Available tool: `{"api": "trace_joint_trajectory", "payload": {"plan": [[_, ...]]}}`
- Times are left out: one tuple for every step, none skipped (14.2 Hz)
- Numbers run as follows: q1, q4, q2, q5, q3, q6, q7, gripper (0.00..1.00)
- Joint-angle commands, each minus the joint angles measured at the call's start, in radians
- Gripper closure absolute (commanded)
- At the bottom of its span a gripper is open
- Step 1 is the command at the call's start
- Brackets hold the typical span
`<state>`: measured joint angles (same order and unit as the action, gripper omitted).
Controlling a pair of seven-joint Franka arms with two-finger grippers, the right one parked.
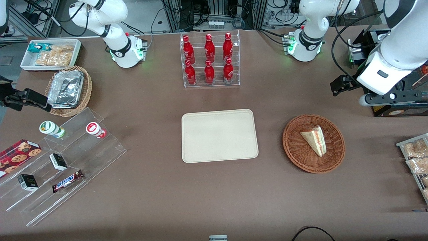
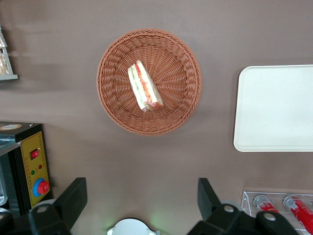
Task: Place sandwich from basket to tray
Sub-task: 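Move the left gripper down over the wrapped sandwich in the wicker basket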
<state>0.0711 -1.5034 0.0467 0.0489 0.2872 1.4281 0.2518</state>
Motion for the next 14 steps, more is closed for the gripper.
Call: {"api": "trace_joint_trajectory", "payload": {"plan": [[0.022, -0.024, -0.016, -0.02, 0.015, 0.022, -0.003, 0.0], [0.026, -0.026, -0.014, -0.024, 0.015, 0.022, -0.005, 0.0], [0.024, -0.032, -0.014, -0.023, 0.013, 0.023, -0.003, 0.0], [0.024, -0.037, -0.014, -0.023, 0.007, 0.023, -0.003, 0.0], [0.024, -0.058, -0.014, -0.014, 0.007, 0.025, -0.002, 0.0], [0.024, -0.086, -0.014, -0.008, 0.006, 0.034, 0.0, 0.0], [0.024, -0.119, -0.014, -0.006, -0.015, 0.058, 0.0, 0.0], [0.024, -0.159, -0.013, -0.007, -0.028, 0.08, 0.0, 0.0], [0.024, -0.202, -0.011, -0.007, -0.036, 0.11, 0.0, 0.0], [0.024, -0.263, -0.007, -0.007, -0.048, 0.167, 0.001, 0.0], [0.024, -0.328, -0.008, -0.006, -0.057, 0.233, 0.003, 0.0], [0.026, -0.39, -0.008, -0.006, -0.06, 0.311, 0.013, 0.0], [0.024, -0.437, -0.007, -0.006, -0.068, 0.369, 0.045, 0.0], [0.024, -0.484, -0.002, -0.006, -0.072, 0.432, 0.075, 0.0]]}}
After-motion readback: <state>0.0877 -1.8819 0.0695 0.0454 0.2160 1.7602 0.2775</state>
